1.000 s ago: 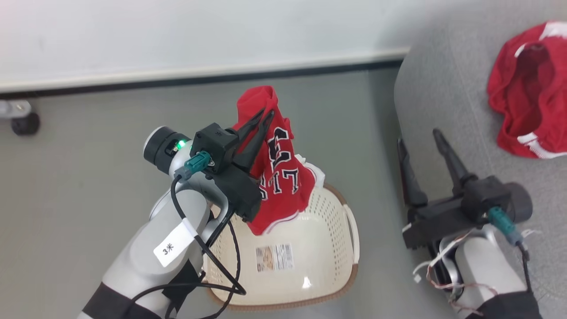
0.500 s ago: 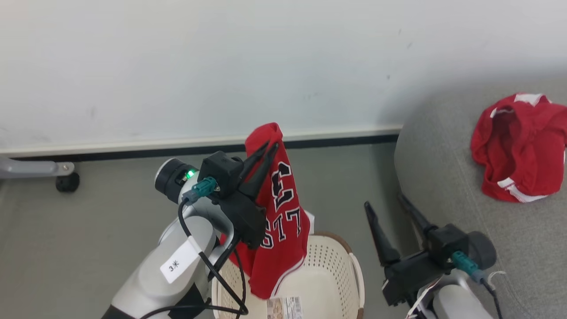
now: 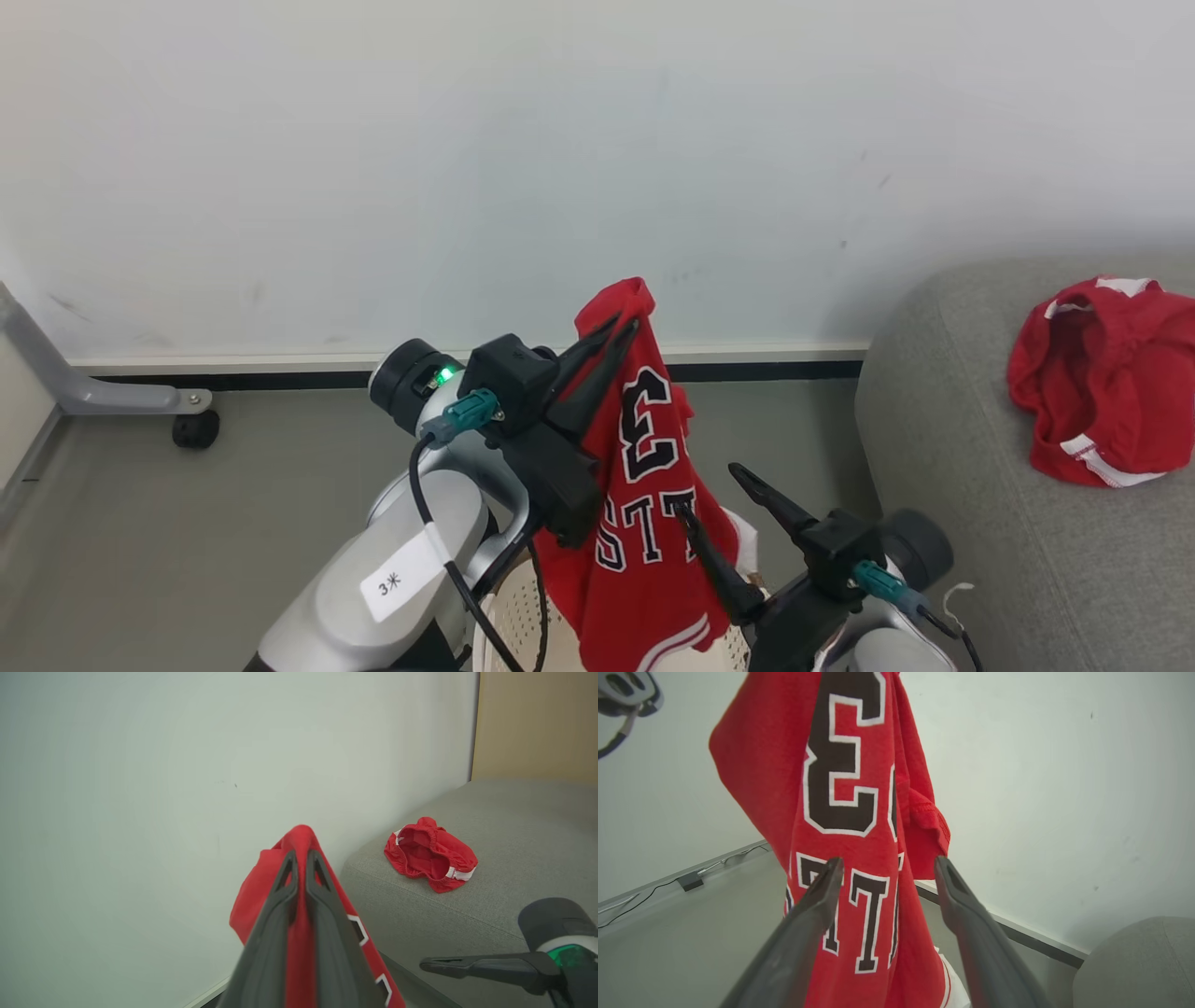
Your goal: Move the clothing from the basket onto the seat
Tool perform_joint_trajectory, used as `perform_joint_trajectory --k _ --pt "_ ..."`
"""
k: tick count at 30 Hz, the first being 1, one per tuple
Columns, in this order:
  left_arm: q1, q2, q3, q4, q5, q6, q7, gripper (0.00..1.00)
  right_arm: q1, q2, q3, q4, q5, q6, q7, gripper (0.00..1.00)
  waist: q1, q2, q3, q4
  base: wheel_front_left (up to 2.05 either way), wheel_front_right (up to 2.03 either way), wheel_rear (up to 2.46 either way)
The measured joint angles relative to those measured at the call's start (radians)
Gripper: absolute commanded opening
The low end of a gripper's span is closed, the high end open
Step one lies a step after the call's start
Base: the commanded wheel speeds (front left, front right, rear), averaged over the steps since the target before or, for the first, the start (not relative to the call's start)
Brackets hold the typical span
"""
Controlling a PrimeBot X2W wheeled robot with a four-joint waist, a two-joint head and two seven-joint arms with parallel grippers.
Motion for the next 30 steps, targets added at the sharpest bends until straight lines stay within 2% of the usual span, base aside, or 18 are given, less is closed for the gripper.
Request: perform_joint_trajectory --k 12,18,21,23,24,25,30 --pt "0.003 -0.005 -0.057 -0.115 -0.026 0.0 0.046 0.0 -0.108 0.003 0.098 0.161 -0.006 0.009 0.018 1.0 0.0001 0.0002 -0.011 0.048 0.0 0.0 0.0" --pt "0.003 -0.004 -0.06 -0.157 -0.033 0.0 0.061 0.0 -0.177 0.007 0.227 0.222 0.031 0.009 0.016 1.0 0.0001 0.0001 -0.006 0.062 0.0 0.0 0.0" --pt "0.003 -0.002 -0.06 -0.165 -0.04 0.0 0.072 0.0 -0.2 0.009 0.258 0.239 0.055 0.009 0.014 0.48 0.0001 0.0001 -0.002 0.066 0.0 0.0 0.0" --pt "0.004 0.004 -0.058 -0.166 -0.046 0.0 0.078 0.0 -0.211 0.009 0.274 0.25 0.068 0.01 0.008 0.24 0.0002 0.0001 0.0 0.066 0.0 0.0 0.0" --pt "0.004 0.004 -0.058 -0.166 -0.046 0.0 0.078 0.0 -0.211 0.009 0.274 0.25 0.068 0.01 0.008 0.05 0.0002 0.0001 0.0 0.066 0.0 0.0 0.0" --pt "0.006 0.007 -0.056 -0.166 -0.047 0.0 0.078 0.0 -0.214 0.009 0.28 0.25 0.076 0.01 0.007 0.0 0.0002 0.0001 0.0 0.066 0.0 0.0 0.0" --pt "0.049 0.037 -0.026 -0.171 -0.058 0.012 0.081 0.0 -0.214 0.01 0.304 0.253 0.128 0.01 0.006 0.0 0.0001 0.0001 0.004 0.054 0.0 0.0 0.0"
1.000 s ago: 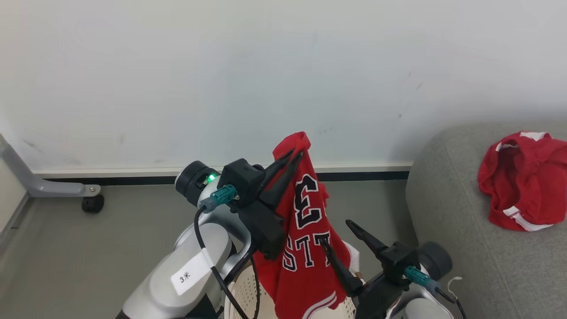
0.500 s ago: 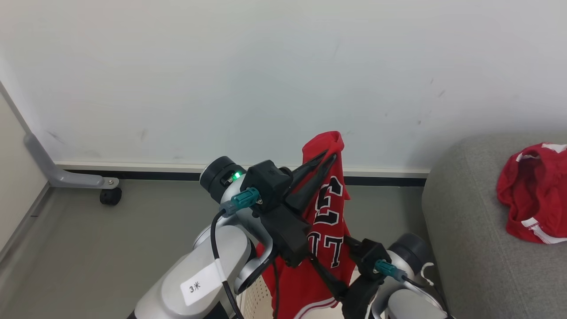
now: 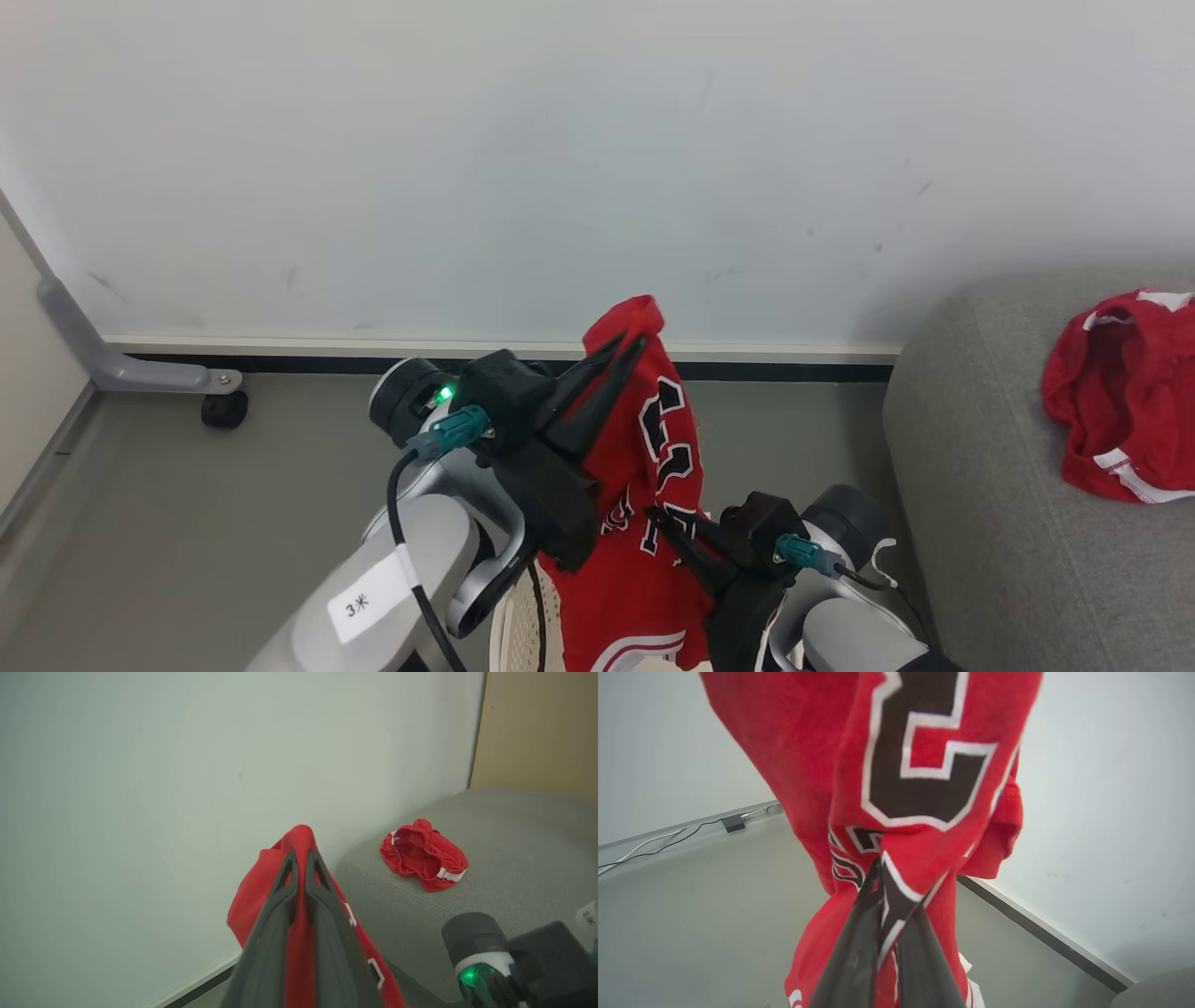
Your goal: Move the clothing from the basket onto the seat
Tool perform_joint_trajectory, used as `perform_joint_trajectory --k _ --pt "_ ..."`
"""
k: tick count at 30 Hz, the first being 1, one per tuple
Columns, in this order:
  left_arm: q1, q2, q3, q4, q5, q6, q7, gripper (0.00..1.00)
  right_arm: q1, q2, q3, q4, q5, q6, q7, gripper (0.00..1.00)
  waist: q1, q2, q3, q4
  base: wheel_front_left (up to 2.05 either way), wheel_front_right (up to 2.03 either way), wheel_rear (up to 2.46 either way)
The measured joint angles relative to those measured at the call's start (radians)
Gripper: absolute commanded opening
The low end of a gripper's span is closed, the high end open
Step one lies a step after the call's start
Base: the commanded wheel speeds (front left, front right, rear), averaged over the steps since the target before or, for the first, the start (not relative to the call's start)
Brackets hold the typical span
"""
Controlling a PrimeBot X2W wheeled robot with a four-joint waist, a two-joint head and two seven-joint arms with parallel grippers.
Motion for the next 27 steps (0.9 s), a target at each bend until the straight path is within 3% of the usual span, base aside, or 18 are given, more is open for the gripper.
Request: perform_joint_trajectory --k 3,5,7,8,17,27 --pt "0.023 0.016 0.021 0.007 -0.024 0.016 -0.001 0.0 0.0 -0.001 0.0 -0.003 0.027 0.0 -0.005 0.0 0.0 0.0 0.003 -0.012 0.0 0.0 0.0" --pt "0.039 0.023 0.033 0.015 -0.036 0.024 -0.003 0.27 0.0 -0.007 -0.003 -0.012 0.045 0.0 -0.007 0.0 0.0 0.0 0.004 -0.021 0.0 0.0 0.0" --pt "0.056 0.031 0.042 0.02 -0.038 0.033 -0.008 0.85 0.001 -0.019 -0.009 -0.026 0.057 0.0 -0.007 0.0 0.0 0.0 0.006 -0.031 0.0 0.0 0.0" --pt "0.066 0.034 0.047 0.025 -0.042 0.034 -0.015 1.0 0.001 -0.027 -0.016 -0.035 0.063 0.0 -0.007 0.0 0.0 0.0 0.007 -0.037 0.0 0.0 0.0" --pt "0.154 0.067 0.1 0.058 -0.059 0.077 -0.07 1.0 0.001 -0.106 -0.094 -0.146 0.117 0.0 -0.008 0.0 0.0 0.0001 0.008 -0.102 0.0 0.0 0.0" --pt "0.251 0.069 0.071 0.048 -0.058 0.075 -0.108 1.0 0.002 -0.197 -0.174 -0.263 0.123 -0.012 -0.009 0.0 0.0 0.0 0.009 -0.189 0.0 0.0 0.0"
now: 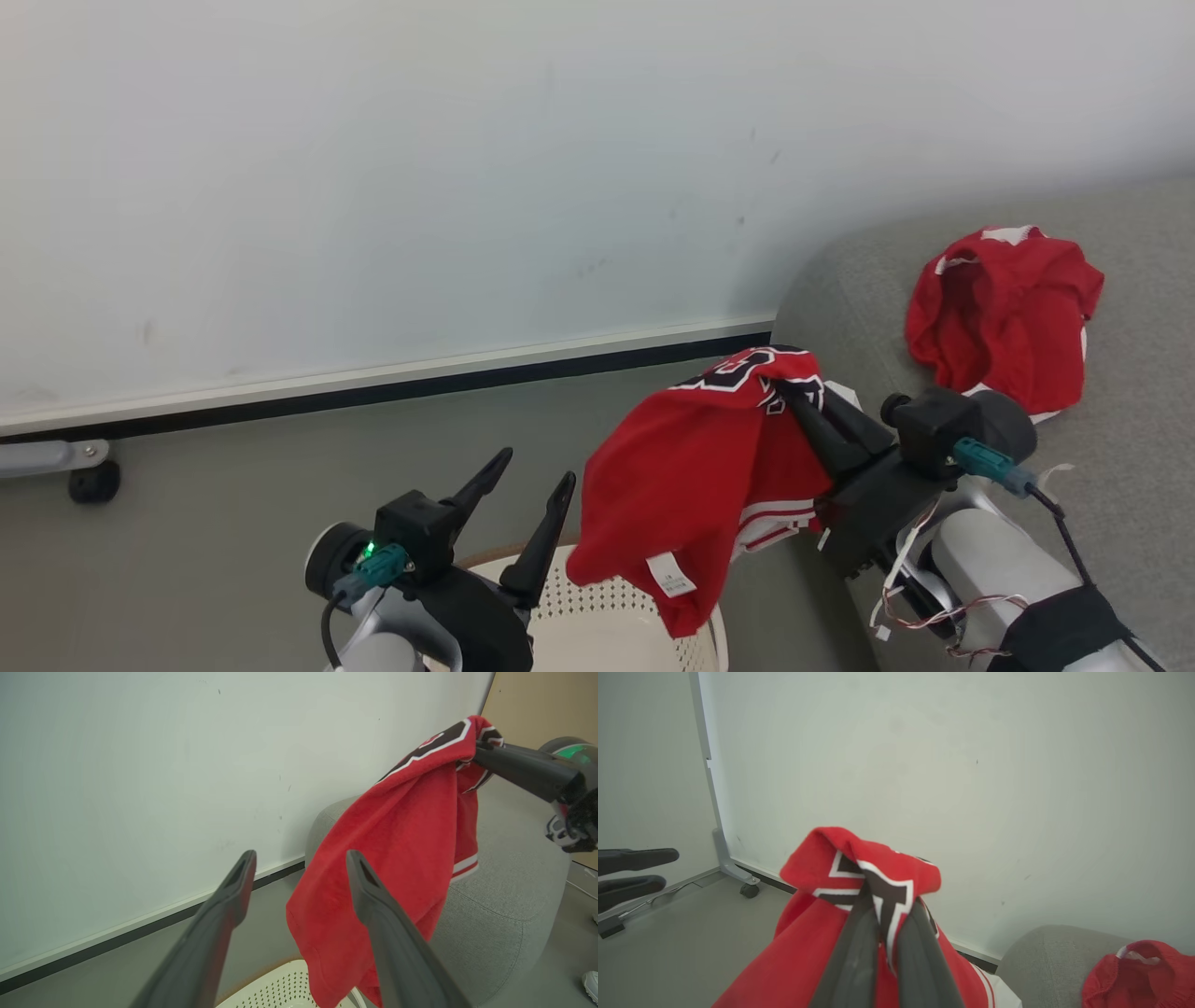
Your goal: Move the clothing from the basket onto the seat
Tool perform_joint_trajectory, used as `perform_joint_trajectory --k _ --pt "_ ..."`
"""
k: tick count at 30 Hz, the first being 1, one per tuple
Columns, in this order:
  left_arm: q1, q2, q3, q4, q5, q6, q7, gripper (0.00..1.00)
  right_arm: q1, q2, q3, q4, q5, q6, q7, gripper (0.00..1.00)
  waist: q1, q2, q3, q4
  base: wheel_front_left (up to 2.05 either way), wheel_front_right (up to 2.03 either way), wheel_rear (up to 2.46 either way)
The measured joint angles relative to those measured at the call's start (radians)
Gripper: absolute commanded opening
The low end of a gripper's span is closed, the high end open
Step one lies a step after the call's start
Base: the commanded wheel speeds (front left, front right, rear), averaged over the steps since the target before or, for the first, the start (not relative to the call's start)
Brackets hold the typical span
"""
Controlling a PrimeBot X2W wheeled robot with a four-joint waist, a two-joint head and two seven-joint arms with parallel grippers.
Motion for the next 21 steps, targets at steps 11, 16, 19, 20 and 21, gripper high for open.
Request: perform_joint_trajectory --k 11,16,19,20,21 --pt "0.064 -0.019 -0.04 -0.017 0.009 -0.002 -0.02 1.0 0.011 -0.078 -0.042 -0.119 -0.01 -0.044 0.0 0.0 0.0 0.0 0.005 -0.118 0.0 0.0 0.0" --pt "0.07 -0.036 -0.049 -0.027 0.013 -0.007 -0.022 1.0 0.026 -0.104 -0.057 -0.165 -0.01 -0.057 0.0 0.0 0.0 0.0 0.012 -0.179 0.0 0.0 0.0" --pt "0.07 -0.042 -0.058 -0.034 0.019 -0.007 -0.026 1.0 0.029 -0.119 -0.068 -0.191 -0.01 -0.063 0.0 0.0 -0.0001 0.0 0.017 -0.215 0.0 0.0 0.0" --pt "0.07 -0.043 -0.058 -0.037 0.021 -0.007 -0.03 1.0 0.029 -0.124 -0.072 -0.198 -0.01 -0.068 0.0 0.0 0.0 0.0 0.02 -0.227 0.0 0.0 0.0" --pt "0.07 -0.043 -0.059 -0.039 0.023 -0.007 -0.03 1.0 0.03 -0.128 -0.074 -0.203 -0.01 -0.069 0.0 0.0 -0.0001 0.0 0.022 -0.238 0.0 0.0 0.0"
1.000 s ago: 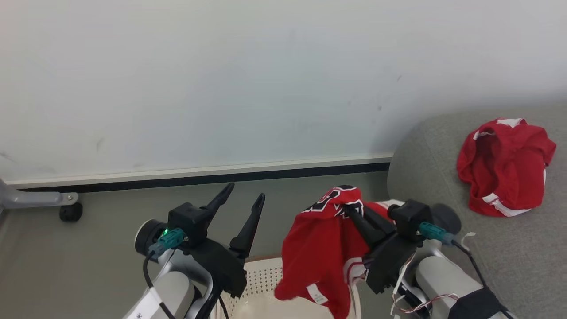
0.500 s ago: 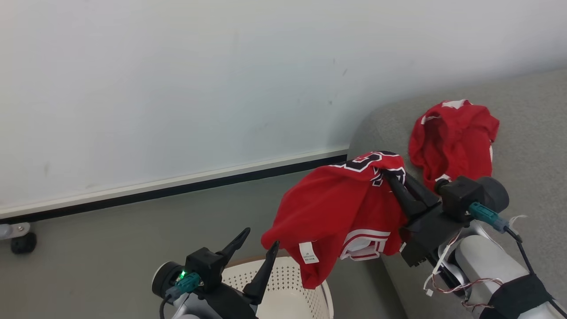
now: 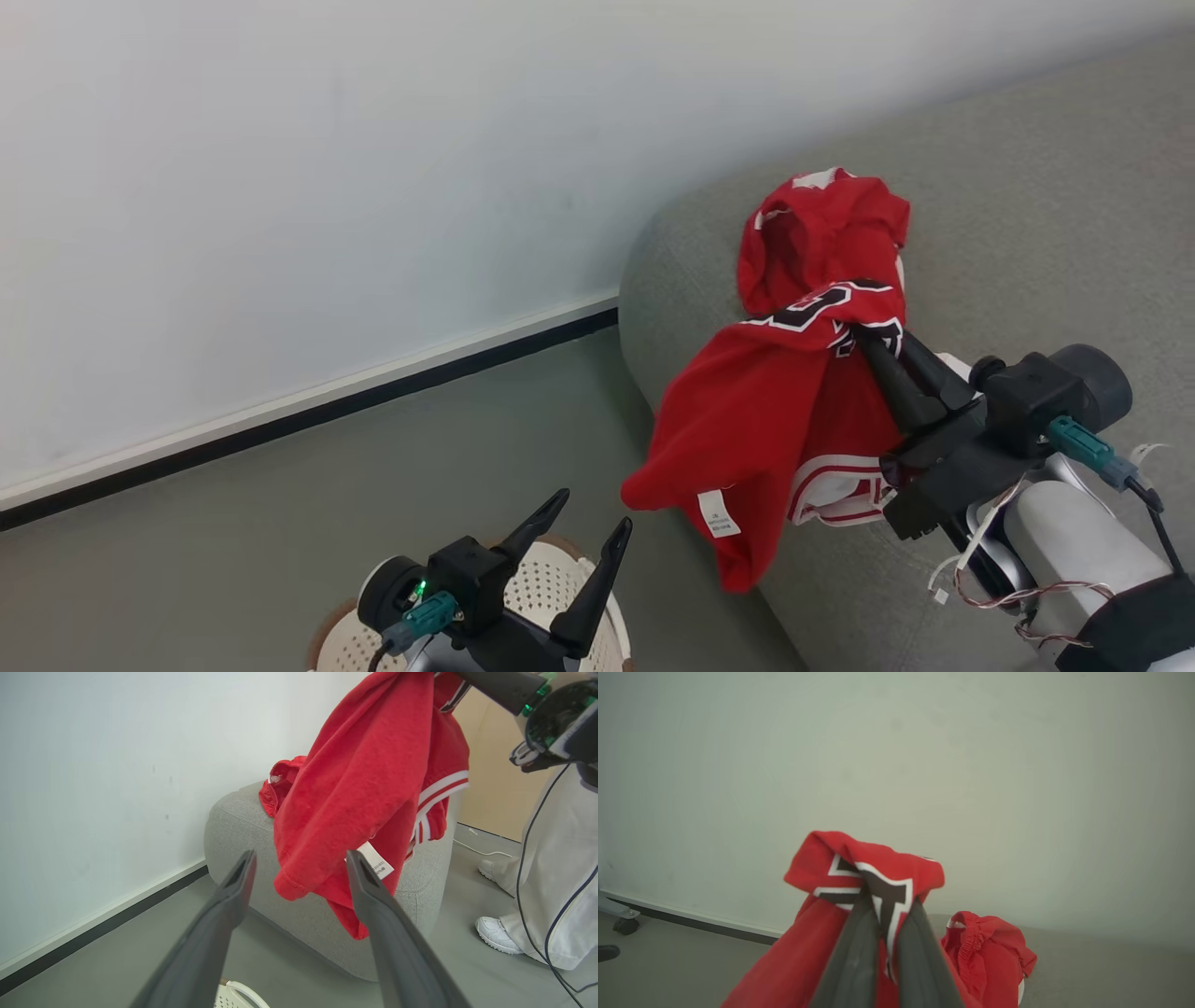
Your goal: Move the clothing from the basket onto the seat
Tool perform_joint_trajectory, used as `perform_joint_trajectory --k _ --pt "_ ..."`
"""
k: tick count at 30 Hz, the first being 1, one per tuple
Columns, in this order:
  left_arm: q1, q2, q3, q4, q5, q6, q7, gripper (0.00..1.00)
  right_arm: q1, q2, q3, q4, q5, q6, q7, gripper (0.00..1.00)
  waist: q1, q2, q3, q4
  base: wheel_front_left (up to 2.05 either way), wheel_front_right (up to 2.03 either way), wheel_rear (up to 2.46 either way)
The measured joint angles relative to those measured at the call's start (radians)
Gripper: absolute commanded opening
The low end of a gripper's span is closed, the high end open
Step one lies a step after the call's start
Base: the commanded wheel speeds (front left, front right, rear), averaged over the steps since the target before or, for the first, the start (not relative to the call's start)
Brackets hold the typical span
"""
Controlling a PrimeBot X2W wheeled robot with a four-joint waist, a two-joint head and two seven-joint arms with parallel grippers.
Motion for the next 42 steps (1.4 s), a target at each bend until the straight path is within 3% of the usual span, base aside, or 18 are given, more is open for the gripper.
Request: perform_joint_trajectory --k 7,16,28,33,42 --pt "-0.007 -0.006 -0.011 -0.02 0.015 0.003 0.0 1.0 0.015 -0.03 -0.02 -0.032 0.002 -0.003 0.003 0.0 0.0 0.0 0.034 -0.065 0.0 0.0 0.0" --pt "-0.076 0.004 -0.017 -0.037 0.05 0.001 0.016 1.0 -0.045 -0.037 -0.041 -0.047 0.001 -0.017 0.021 0.0 0.0001 0.0001 0.124 -0.082 0.0 0.0 0.0" --pt "-0.188 0.039 -0.018 -0.07 0.084 -0.002 0.081 1.0 -0.403 -0.025 -0.144 0.06 0.03 0.007 0.047 0.0 0.0002 0.0001 0.246 -0.057 0.0 0.0 0.0" --pt "-0.22 0.038 -0.019 -0.093 0.101 -0.002 0.101 1.0 -0.582 -0.03 -0.197 0.159 0.048 0.018 0.064 0.0 0.0002 0.0001 0.304 -0.038 0.0 0.0 0.0" --pt "-0.241 0.039 -0.022 -0.124 0.113 -0.002 0.115 1.0 -0.758 -0.121 -0.279 0.341 0.062 0.018 0.073 0.0 0.0001 0.0001 0.394 0.022 0.0 0.0 0.0"
